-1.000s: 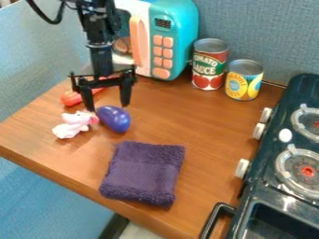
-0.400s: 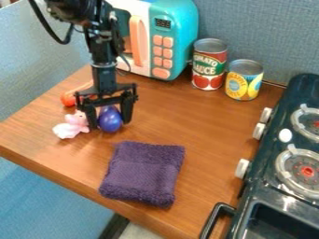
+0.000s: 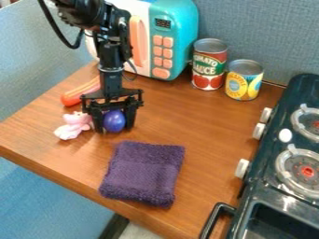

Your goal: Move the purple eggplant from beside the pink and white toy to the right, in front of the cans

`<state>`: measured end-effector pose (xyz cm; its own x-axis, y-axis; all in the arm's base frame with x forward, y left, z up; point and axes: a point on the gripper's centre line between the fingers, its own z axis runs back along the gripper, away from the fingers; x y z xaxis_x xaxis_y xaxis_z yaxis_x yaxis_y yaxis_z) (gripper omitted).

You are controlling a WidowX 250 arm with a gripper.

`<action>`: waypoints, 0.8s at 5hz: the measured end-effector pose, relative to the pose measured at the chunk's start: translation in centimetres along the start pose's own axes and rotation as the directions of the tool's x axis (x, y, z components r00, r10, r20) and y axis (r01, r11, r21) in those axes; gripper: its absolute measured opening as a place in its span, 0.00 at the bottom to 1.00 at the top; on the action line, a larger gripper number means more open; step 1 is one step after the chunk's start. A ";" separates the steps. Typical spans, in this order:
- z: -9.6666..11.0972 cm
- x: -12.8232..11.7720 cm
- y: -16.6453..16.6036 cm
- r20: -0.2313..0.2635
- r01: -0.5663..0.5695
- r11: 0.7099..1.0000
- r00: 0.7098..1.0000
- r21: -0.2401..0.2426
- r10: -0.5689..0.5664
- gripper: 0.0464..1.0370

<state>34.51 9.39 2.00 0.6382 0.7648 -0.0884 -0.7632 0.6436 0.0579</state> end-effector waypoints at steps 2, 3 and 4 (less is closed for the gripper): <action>5.4 -2.1 -6.0 0.127 0.360 0.932 0.924 0.029 -0.361 0.82; 7.4 -4.4 -11.3 0.189 0.530 0.848 0.832 0.012 -0.522 0.82; 5.7 -6.1 -14.9 0.160 0.640 0.768 0.759 -0.004 -0.631 0.82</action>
<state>42.56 -4.65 7.33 0.9823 0.1787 0.0559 -0.1780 0.9839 -0.0166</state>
